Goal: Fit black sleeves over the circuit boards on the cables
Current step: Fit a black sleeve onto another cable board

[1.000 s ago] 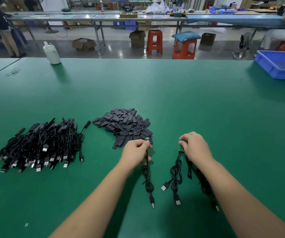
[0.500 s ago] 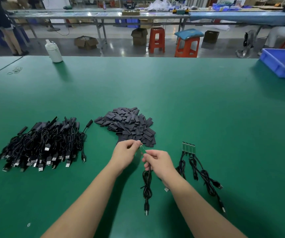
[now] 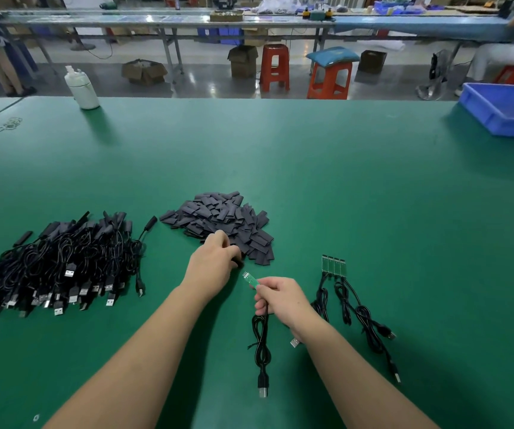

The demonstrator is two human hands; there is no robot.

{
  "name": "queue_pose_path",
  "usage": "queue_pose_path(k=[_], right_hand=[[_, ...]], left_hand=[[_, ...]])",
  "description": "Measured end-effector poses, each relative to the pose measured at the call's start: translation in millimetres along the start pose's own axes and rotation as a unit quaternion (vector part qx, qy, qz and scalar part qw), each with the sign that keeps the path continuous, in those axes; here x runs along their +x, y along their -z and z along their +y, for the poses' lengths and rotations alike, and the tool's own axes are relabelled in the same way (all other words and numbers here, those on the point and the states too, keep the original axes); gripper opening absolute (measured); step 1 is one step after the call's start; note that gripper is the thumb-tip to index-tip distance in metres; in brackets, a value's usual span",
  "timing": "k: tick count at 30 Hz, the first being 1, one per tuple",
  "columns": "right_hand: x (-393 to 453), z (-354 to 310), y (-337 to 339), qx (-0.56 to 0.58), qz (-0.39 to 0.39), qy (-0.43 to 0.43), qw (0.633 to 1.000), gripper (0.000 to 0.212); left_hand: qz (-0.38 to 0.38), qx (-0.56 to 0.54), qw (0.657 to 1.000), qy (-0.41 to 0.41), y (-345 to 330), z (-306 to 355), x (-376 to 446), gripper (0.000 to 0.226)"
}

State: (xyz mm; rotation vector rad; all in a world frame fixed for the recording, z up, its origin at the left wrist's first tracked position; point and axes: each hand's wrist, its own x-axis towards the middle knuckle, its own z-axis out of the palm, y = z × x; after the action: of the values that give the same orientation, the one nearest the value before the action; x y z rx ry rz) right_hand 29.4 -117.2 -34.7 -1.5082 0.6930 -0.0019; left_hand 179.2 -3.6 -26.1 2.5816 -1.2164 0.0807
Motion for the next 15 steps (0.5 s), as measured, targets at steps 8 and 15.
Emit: queue_pose_path(k=[8,15], right_hand=[[-0.9,6.2,0.7,-0.036,-0.010,0.020,0.999,0.025],[-5.6,3.4,0.8,-0.055,-0.010,0.016,0.998,0.022]], left_hand=[[-0.005,-0.077,0.996,-0.036,21.1,1.8,-41.9,0.016],[-0.072,-0.115,0.990,-0.032,17.6,-17.2,-72.3,0.022]])
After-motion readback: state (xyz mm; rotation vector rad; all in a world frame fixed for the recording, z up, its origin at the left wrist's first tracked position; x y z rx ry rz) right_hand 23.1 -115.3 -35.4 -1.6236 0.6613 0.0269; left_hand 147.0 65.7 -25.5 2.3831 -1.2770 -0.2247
